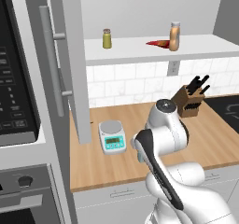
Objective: Put the shaker and condiment bottle from the counter next to their counterparts in the cabinet.
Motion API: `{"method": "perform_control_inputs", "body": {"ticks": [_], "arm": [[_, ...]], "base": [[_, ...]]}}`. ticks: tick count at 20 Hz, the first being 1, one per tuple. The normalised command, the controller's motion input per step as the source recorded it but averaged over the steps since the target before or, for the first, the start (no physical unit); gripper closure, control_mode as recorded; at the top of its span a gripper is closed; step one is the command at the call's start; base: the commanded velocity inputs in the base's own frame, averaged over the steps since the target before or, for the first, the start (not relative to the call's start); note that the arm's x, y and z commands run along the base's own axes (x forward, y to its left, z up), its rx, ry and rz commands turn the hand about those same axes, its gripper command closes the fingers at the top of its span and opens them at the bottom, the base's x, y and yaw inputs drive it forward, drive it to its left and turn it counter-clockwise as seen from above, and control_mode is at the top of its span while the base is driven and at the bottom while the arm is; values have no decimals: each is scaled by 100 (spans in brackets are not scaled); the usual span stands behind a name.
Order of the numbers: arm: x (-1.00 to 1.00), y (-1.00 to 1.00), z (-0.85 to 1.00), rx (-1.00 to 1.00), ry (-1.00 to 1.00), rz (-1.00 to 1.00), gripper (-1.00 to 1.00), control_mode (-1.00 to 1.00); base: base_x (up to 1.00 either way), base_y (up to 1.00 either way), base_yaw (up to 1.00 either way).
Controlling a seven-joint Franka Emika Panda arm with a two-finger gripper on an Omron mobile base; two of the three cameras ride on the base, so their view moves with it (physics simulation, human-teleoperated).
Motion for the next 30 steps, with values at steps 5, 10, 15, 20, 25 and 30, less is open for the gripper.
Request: {"method": "perform_control_inputs", "body": {"ticks": [5,10,15,20,25,30], "arm": [[13,0,-18,0,0,0,-100,-100],[12,0,-18,0,0,0,-100,-100],[10,0,-14,0,0,0,-100,-100],[8,0,-13,0,0,0,-100,-100],[5,0,-15,0,0,0,-100,-100],[1,0,-18,0,0,0,-100,-100]], "base": [[0,0,0],[0,0,0],[0,0,0],[0,0,0],[0,0,0],[0,0,0]]}}
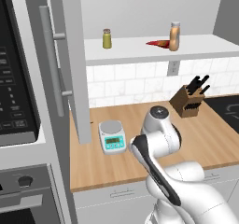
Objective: Put the shaker and condiment bottle from the counter next to their counterparts in the cabinet.
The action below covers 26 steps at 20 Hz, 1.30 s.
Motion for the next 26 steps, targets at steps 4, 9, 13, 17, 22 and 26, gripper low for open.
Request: {"method": "perform_control_inputs", "body": {"ticks": [4,9,13,17,22,26], "arm": [[0,0,-21,0,0,0,-100,-100],[0,0,-23,0,0,0,-100,-100],[0,0,-23,0,0,0,-100,-100],[0,0,-18,0,0,0,-100,-100],[0,-2,-13,0,0,0,-100,-100],[0,-19,-13,0,0,0,-100,-100]], "base": [[0,0,0],[0,0,0],[0,0,0],[0,0,0],[0,0,0],[0,0,0]]}}
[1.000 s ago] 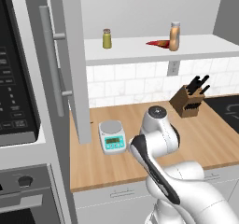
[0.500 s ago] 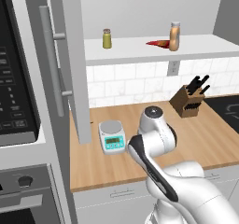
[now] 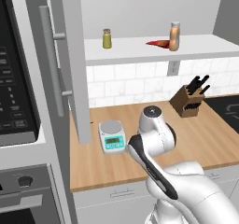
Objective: Put the shaker and condiment bottle from the counter next to their counterparts in the cabinet.
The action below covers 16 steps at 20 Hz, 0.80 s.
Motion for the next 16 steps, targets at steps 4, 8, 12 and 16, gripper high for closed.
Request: {"method": "perform_control_inputs", "body": {"ticks": [4,8,12,16], "arm": [[0,-37,-9,6,0,-1,-100,-100],[0,-31,-13,5,0,-3,-100,-100],[0,-4,-28,8,0,0,-100,-100],[0,0,-31,7,0,0,-100,-100]], "base": [[0,0,0],[0,0,0],[0,0,0],[0,0,0]]}}
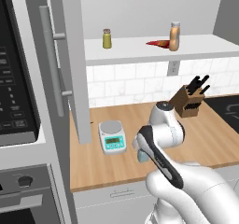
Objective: Put the shaker and condiment bottle from the counter next to their counterparts in the cabinet.
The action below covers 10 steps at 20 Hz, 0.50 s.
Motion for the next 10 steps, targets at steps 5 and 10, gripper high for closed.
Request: {"method": "perform_control_inputs", "body": {"ticks": [5,10], "arm": [[0,0,-33,7,0,0,-100,-100],[0,0,-36,3,0,0,-100,-100]], "base": [[0,0,0],[0,0,0]]}}
